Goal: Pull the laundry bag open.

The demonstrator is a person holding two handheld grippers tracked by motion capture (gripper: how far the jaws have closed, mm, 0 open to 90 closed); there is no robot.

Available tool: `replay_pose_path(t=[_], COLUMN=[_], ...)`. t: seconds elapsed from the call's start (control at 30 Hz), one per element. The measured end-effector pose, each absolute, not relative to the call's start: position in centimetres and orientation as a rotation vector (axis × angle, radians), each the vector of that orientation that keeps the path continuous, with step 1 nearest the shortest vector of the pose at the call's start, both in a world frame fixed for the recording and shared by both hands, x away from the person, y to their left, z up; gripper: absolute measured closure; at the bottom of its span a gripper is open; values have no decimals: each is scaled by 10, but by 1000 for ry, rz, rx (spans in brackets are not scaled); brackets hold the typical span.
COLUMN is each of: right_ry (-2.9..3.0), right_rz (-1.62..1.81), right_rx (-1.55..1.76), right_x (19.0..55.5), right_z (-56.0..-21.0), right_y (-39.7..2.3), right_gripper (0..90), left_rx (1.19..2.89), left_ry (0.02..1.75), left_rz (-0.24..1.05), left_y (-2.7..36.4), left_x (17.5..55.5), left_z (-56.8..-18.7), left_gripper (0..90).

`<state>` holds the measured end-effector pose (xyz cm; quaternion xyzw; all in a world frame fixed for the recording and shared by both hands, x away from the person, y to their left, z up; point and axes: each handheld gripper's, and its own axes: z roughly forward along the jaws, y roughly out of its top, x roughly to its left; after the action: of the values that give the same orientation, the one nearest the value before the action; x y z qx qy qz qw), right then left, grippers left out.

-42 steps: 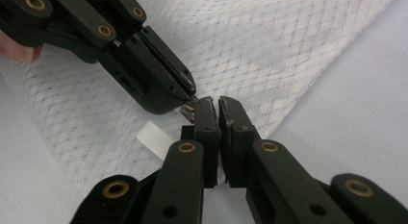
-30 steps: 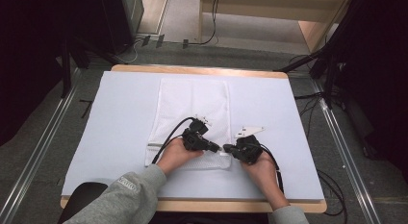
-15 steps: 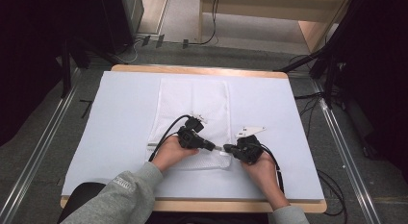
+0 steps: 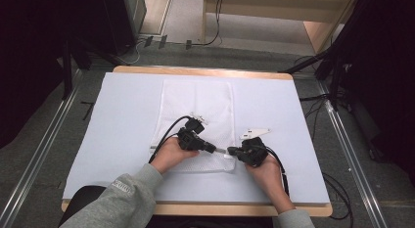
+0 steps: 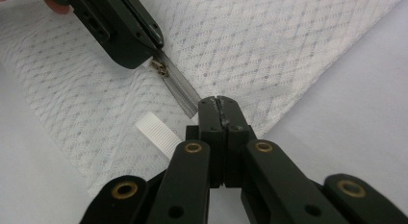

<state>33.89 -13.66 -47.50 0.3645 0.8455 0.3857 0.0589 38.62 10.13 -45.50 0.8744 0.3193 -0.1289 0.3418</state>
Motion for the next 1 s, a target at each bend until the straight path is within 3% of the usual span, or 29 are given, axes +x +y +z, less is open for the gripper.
replay_pose_path(t=[1.0], right_ry=[2573], right_rz=[1178], right_rx=[1109], right_x=[341], right_z=[-475], right_y=[-138], right_gripper=[900], left_rx=[2268], left_ry=[867], left_rz=[-357], left_y=[124], left_x=[386], left_z=[-449], left_gripper=[880])
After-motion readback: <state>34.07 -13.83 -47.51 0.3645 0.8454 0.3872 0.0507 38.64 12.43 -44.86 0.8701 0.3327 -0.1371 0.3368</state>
